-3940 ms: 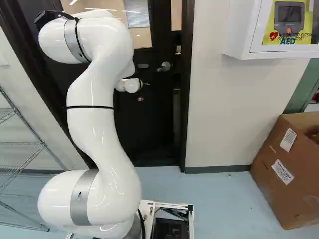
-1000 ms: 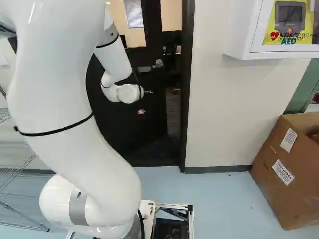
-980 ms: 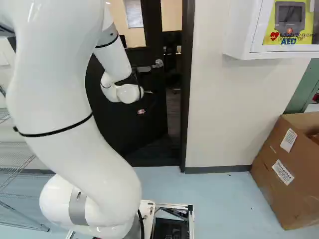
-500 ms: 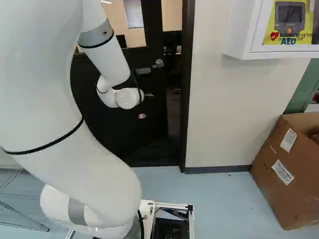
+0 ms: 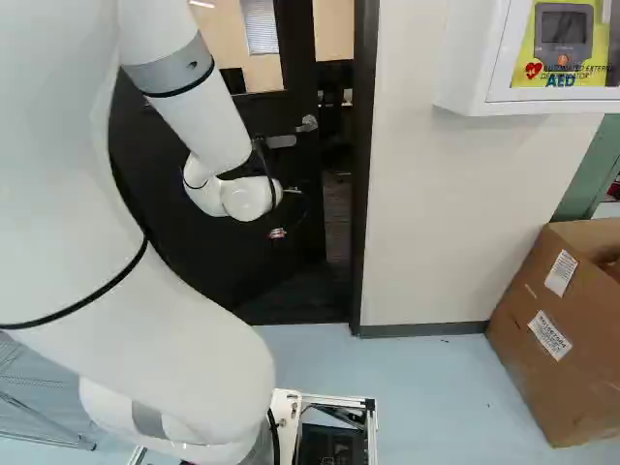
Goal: Open the door and move inside
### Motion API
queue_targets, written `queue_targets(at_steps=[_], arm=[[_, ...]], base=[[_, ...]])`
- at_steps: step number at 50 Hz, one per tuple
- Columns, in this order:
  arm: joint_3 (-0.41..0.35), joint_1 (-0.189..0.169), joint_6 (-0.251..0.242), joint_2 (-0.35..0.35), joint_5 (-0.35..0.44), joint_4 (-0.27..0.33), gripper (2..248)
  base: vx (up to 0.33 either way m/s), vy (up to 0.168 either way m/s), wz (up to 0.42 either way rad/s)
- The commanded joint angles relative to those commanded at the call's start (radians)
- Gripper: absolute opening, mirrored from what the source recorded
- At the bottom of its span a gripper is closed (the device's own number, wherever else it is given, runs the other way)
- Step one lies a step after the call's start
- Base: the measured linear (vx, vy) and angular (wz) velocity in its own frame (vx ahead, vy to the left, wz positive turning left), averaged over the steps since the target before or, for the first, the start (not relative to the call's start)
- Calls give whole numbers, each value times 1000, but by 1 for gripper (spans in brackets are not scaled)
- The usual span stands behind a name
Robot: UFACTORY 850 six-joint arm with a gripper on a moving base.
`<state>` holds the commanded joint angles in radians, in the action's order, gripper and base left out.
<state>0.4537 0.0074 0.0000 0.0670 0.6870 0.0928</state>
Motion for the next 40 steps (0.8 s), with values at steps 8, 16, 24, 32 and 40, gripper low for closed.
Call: queue_targets(at_steps=[8, 16, 24, 32, 40], arm=[[0, 0, 0, 0, 0, 0, 247], [0, 0, 0, 0, 0, 0, 247], [0, 0, 0, 0, 0, 0, 247], [0, 0, 0, 0, 0, 0, 247], [0, 0, 0, 0, 0, 0, 247]], base=[[0, 0, 0], [0, 0, 0], [0, 0, 0], [7, 5, 22], [31, 20, 10]])
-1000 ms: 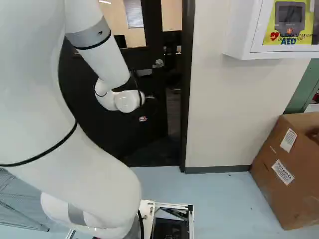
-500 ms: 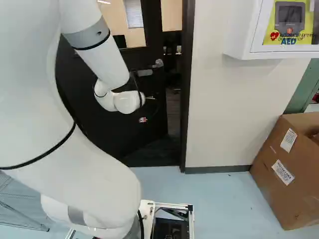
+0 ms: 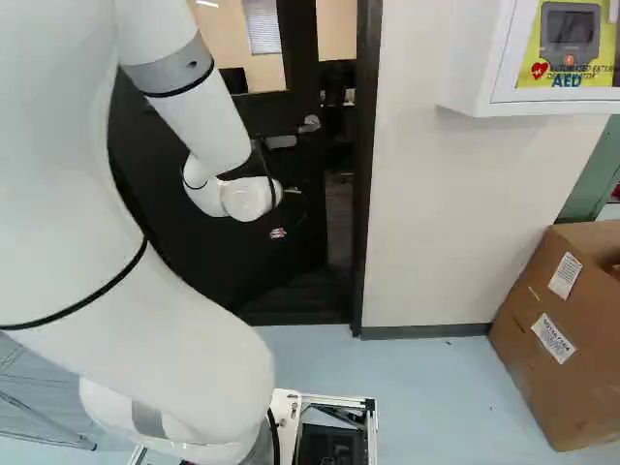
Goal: Open the door and move inside
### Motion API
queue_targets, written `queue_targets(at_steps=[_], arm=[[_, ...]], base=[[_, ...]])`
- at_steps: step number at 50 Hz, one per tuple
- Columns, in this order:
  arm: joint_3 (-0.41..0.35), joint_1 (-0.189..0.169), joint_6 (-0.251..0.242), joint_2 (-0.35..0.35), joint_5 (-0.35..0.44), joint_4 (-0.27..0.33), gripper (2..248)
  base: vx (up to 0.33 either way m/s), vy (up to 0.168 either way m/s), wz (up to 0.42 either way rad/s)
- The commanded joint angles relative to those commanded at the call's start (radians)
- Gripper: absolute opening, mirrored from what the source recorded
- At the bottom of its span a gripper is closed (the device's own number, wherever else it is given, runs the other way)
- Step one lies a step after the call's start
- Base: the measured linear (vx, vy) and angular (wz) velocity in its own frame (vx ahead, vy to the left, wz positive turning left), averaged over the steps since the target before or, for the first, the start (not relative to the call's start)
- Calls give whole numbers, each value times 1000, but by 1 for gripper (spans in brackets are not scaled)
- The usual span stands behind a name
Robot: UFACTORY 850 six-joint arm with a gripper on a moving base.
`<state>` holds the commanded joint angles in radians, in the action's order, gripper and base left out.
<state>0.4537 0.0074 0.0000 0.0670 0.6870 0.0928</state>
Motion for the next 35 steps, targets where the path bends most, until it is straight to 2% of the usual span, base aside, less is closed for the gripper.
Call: queue_targets(at_steps=[21, 35], arm=[[0, 0, 0, 0, 0, 0, 247], [0, 0, 0, 0, 0, 0, 247]], base=[[7, 10, 5], [20, 39, 73]])
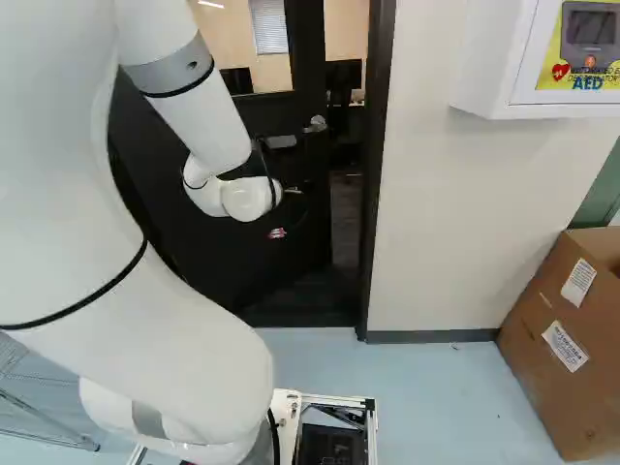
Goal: Open the door and move inside
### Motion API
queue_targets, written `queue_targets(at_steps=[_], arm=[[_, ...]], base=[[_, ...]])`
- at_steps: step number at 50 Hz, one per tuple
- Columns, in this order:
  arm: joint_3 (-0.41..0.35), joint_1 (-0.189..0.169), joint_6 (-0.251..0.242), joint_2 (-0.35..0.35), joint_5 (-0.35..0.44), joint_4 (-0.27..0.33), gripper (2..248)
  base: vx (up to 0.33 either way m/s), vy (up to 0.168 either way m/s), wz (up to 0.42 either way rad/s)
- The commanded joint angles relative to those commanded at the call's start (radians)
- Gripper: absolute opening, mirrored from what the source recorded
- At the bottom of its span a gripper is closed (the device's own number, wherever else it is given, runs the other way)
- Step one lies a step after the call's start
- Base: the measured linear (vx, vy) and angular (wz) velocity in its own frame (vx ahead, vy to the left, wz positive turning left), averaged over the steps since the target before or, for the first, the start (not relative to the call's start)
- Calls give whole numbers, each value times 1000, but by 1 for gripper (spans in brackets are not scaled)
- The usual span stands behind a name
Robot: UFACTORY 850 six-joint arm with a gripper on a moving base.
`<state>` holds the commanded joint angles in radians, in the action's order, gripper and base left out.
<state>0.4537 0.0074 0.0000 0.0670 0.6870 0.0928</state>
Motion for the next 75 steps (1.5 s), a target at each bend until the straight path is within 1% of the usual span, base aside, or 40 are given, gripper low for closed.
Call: queue_targets(at_steps=[39, 75], arm=[[0, 0, 0, 0, 0, 0, 247], [0, 0, 0, 0, 0, 0, 247]], base=[[42, 71, 161], [65, 34, -1]])
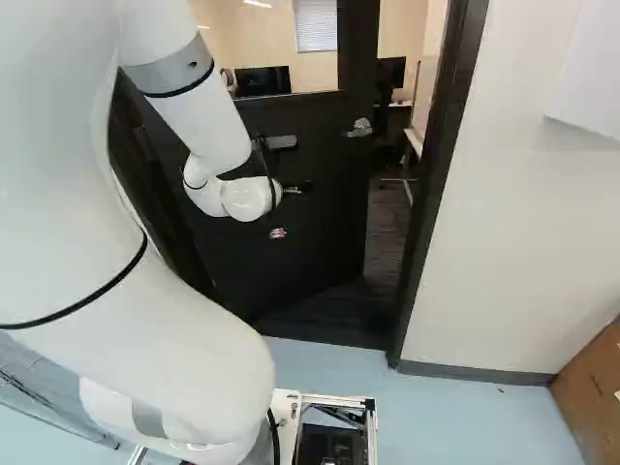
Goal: Open the door and move inside
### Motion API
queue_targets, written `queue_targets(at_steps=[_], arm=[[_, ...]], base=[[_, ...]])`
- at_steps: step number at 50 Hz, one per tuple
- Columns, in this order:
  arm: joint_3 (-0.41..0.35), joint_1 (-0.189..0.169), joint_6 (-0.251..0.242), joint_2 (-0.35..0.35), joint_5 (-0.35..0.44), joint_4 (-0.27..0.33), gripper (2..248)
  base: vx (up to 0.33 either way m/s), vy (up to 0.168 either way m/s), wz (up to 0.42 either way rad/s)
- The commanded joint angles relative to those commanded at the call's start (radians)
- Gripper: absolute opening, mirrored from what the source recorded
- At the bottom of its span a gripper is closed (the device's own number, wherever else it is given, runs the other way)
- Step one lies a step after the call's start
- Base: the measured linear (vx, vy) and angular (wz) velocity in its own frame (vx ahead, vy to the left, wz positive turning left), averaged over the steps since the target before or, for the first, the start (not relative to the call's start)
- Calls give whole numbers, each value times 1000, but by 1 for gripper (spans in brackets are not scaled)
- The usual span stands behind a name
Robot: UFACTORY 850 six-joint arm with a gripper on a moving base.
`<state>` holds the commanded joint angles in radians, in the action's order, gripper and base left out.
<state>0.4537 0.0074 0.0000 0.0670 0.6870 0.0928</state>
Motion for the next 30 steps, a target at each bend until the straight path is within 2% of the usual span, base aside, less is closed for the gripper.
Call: queue_targets(at_steps=[30], arm=[[0, 0, 0, 0, 0, 0, 247]], base=[[71, 16, -9]])
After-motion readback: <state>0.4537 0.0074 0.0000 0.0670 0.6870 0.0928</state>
